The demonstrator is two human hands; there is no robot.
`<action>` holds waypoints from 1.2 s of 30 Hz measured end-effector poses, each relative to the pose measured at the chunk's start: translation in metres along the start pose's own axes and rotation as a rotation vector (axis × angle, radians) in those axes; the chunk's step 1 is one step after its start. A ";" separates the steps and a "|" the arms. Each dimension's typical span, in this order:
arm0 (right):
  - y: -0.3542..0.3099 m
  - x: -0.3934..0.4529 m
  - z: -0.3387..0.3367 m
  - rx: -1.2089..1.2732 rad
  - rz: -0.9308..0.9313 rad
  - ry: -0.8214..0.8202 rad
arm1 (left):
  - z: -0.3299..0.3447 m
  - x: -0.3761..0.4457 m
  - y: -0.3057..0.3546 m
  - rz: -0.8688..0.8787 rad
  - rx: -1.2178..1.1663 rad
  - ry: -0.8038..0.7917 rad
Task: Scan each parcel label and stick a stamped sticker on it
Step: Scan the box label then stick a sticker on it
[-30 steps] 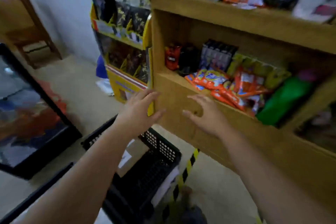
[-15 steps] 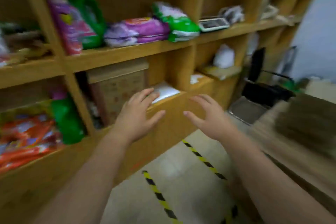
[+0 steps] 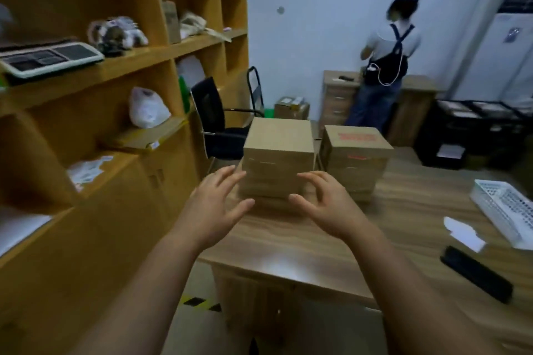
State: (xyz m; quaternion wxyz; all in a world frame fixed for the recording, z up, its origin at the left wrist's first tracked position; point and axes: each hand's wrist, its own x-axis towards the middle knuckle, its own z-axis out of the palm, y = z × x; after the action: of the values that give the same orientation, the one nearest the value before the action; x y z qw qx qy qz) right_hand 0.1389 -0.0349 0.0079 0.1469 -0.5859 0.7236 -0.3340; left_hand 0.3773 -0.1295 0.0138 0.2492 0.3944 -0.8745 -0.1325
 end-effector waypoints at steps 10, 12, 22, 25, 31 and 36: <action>0.087 0.119 0.028 -0.023 0.156 0.019 | 0.087 0.139 -0.063 -0.047 -0.036 -0.095; 0.100 0.158 0.036 -0.025 0.202 0.056 | 0.102 0.174 -0.087 -0.078 -0.022 -0.131; 0.144 0.262 0.047 -0.080 0.383 0.141 | 0.158 0.275 -0.149 -0.342 -0.100 -0.179; 0.148 0.274 0.053 0.016 0.437 0.099 | 0.174 0.277 -0.154 -0.422 -0.250 -0.157; 0.152 0.262 0.051 0.183 0.404 0.135 | 0.175 0.263 -0.137 -0.455 -0.449 -0.052; 0.162 0.207 0.034 0.272 0.323 0.163 | 0.151 0.233 -0.078 -0.425 -0.795 0.024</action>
State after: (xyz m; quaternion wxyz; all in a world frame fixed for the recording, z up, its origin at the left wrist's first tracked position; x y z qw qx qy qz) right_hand -0.0183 -0.2267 -0.0859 0.2170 -0.4082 0.7658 -0.4471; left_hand 0.2130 -0.3519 -0.0692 0.3587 0.4402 -0.6525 -0.5018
